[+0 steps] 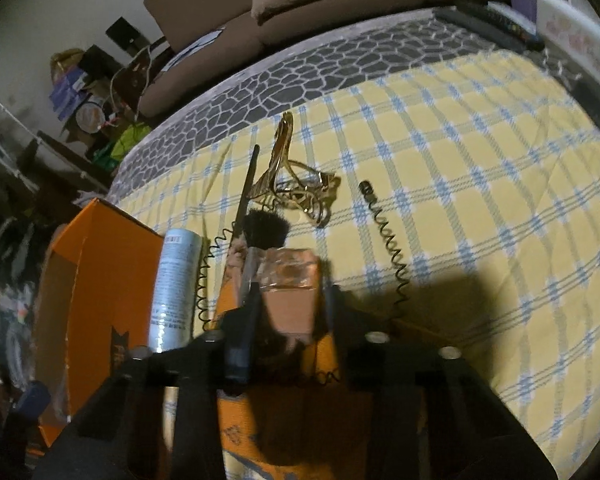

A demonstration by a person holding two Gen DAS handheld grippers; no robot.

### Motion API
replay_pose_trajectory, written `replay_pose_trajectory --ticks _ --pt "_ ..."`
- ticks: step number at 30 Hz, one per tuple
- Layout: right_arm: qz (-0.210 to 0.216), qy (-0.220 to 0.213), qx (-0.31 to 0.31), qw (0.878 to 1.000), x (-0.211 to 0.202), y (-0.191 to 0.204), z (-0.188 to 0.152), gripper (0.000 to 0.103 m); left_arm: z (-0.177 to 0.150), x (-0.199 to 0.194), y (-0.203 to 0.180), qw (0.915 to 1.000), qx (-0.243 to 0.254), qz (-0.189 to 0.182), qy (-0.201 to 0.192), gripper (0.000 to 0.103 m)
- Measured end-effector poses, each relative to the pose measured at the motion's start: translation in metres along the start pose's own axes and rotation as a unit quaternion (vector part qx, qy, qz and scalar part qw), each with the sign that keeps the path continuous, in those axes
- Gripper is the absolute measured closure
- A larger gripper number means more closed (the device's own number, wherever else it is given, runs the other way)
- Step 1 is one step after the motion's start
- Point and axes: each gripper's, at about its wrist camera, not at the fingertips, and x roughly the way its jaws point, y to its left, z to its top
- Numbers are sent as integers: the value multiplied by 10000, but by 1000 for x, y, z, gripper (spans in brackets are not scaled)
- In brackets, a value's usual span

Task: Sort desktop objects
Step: 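Reach the right gripper to the glass perfume bottle on the orange towel, then grasp the glass perfume bottle with the right gripper while the left gripper approaches the makeup brush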

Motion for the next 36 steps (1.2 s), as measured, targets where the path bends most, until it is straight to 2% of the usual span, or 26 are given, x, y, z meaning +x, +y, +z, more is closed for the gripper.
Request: replay_pose_trajectory --ticks 5,9,14,19,22,24,28,29,30,32,36 --pt "146 22 249 9996 -10 -14 -3 77 0 -1 -8 9999 148 -39 23 0" --pt "272 15 433 9987 -23 -26 -5 77 0 5 -12 9998 61 -95 178 0" --pt "437 -14 486 9979 -44 -35 -6 77 17 22 -11 9981 -361 -296 403 0" --pt "456 139 489 9977 -44 -39 -9 77 45 67 -8 9917 -882 -397 846 6" --pt "516 185 580 9968 -44 -44 -10 77 55 98 -12 9893 -892 -188 1142 13" --pt "564 181 576 9966 -47 -46 -10 77 59 113 -16 9886 -801 250 1249 13" --pt "639 149 503 9966 -55 -44 -10 77 65 135 -24 9865 -500 776 1353 15" --pt "649 143 474 9967 -57 -43 -9 77 66 136 -25 9863 -433 829 1356 27" --pt "639 130 448 9969 -59 -42 -9 77 66 137 -28 9858 -377 887 1379 31" --pt "557 100 373 9977 -62 -41 -8 77 66 135 -35 9855 -285 1017 1328 33" --pt "538 99 384 9978 -63 -44 -9 77 65 141 -50 9854 -152 890 1447 35"
